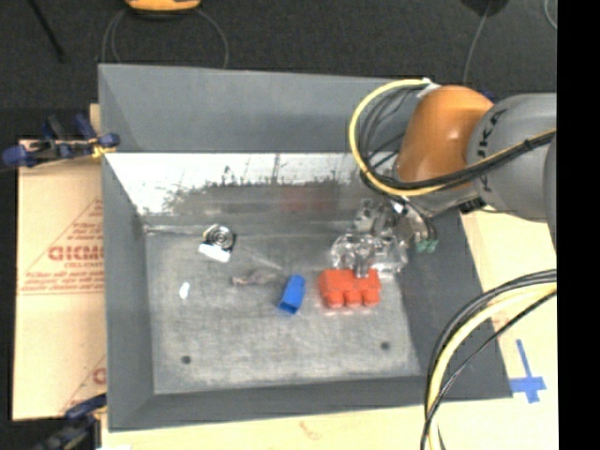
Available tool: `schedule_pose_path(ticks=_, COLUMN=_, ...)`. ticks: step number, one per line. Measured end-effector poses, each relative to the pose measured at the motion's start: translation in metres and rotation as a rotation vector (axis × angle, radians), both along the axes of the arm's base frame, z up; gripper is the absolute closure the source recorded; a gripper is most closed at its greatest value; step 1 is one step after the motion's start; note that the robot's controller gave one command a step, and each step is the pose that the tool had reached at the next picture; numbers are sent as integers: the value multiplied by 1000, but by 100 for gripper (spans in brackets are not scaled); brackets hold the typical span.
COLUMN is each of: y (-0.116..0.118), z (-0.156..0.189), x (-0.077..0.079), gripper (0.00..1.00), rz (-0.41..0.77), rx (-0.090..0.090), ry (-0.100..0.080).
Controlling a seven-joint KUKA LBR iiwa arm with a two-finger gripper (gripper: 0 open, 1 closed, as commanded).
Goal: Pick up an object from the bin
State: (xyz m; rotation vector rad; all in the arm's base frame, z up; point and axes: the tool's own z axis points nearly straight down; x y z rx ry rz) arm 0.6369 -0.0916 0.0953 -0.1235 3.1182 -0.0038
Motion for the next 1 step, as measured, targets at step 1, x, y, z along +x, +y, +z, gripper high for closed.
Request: schedule_pose_path(ticks=1, y=-6, z=109, x=0, gripper=100, rz=128, rx=-3, ry=11)
